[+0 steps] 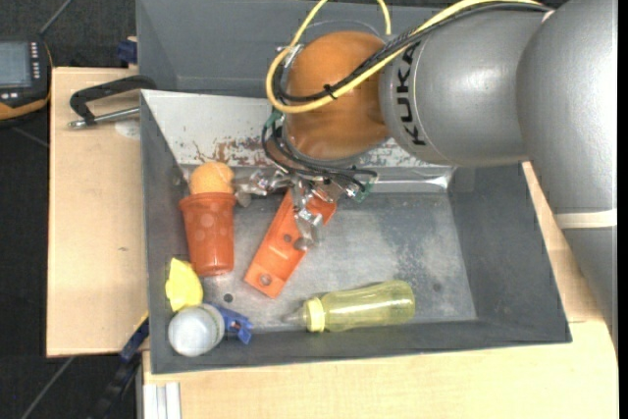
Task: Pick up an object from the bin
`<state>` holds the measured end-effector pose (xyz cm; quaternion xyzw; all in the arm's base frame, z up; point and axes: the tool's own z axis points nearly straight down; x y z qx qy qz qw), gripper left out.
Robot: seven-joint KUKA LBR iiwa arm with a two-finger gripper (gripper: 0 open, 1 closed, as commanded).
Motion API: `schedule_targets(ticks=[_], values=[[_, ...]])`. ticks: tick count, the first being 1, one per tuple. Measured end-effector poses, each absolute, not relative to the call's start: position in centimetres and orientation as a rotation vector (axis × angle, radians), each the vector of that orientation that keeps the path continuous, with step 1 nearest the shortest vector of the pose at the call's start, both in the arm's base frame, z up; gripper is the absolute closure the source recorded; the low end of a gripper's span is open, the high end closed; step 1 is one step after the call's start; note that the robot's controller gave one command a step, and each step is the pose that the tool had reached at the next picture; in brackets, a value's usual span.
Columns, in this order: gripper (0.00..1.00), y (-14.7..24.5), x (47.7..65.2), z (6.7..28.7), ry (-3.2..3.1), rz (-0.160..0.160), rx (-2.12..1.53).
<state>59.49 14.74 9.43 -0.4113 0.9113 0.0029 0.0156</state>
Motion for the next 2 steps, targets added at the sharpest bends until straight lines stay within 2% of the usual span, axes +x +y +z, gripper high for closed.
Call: schedule_targets(ticks=[1, 2], values=[[1.0, 14.23, 58.97, 7.19, 2.646, 0.002, -1.626], [1.0, 14.22, 58.97, 7.19, 2.646, 0.003, -1.626]])
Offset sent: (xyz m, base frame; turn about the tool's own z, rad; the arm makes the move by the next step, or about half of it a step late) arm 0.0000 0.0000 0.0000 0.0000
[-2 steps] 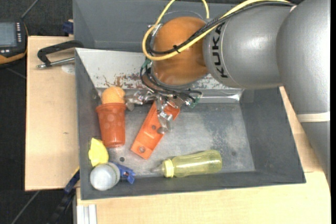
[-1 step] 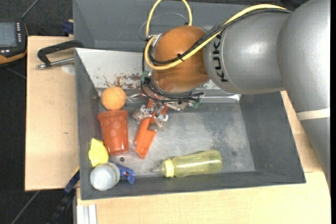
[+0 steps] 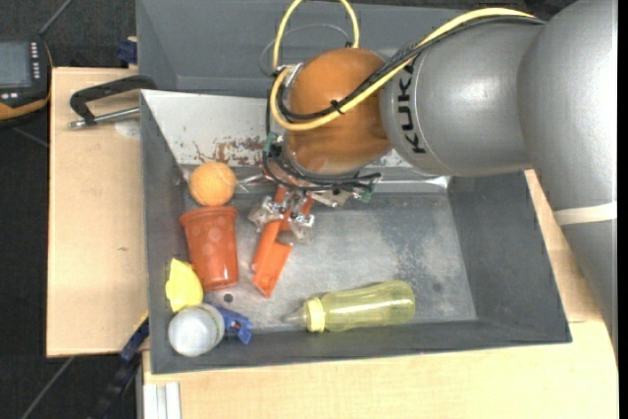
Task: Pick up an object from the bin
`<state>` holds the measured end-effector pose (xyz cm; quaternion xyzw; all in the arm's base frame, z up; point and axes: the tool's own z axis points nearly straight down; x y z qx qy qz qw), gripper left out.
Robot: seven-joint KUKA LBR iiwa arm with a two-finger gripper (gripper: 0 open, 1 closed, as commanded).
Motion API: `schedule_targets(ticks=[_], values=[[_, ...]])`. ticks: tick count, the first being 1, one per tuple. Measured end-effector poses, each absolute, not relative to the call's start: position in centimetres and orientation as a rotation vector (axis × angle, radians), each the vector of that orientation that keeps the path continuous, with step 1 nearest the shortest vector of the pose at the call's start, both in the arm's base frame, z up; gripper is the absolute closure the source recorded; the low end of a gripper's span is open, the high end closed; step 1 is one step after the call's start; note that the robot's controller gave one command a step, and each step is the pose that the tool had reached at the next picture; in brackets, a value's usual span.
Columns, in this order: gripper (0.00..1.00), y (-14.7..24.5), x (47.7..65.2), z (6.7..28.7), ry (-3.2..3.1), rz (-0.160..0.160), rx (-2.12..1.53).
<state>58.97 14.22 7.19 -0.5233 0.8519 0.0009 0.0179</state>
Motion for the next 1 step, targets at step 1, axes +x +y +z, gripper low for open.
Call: schedule_targets(ticks=[1], values=[[1.0, 14.42, 59.29, 7.2, 2.63, 0.002, -1.644]])
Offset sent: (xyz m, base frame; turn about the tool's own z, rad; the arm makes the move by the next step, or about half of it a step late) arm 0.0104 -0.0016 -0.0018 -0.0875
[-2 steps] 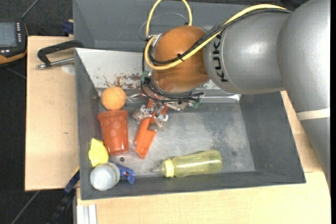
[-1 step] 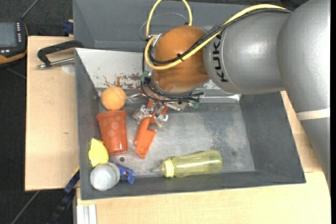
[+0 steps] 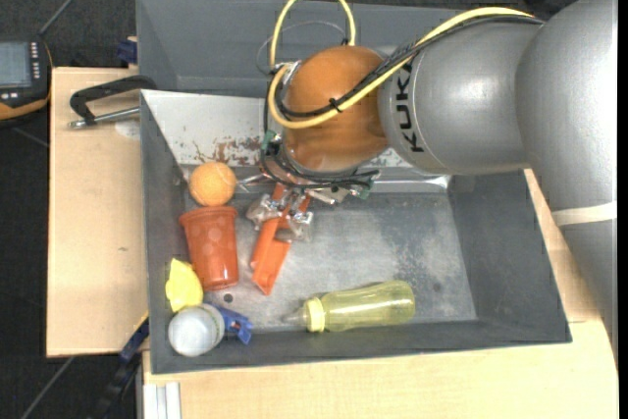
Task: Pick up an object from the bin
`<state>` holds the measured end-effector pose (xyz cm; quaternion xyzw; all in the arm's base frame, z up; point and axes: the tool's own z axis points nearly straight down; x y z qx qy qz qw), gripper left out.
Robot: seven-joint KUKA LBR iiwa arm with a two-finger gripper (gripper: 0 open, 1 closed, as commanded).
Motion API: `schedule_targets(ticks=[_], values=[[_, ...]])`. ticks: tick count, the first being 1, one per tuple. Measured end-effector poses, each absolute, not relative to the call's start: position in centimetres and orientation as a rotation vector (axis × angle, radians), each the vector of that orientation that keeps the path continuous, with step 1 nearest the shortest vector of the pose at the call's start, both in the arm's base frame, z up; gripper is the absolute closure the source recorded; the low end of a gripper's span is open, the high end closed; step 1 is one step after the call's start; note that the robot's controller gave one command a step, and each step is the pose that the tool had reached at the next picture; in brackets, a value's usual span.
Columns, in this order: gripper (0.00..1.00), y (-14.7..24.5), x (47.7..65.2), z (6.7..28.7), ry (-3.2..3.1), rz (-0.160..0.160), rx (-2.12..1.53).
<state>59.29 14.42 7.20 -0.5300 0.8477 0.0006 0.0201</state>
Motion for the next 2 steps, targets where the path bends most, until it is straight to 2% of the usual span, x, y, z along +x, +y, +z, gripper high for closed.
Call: schedule_targets(ticks=[1, 2], values=[[1.0, 14.27, 60.17, 7.24, 2.57, 0.003, -1.73], [1.0, 14.27, 60.17, 7.25, 2.57, 0.003, -1.73]])
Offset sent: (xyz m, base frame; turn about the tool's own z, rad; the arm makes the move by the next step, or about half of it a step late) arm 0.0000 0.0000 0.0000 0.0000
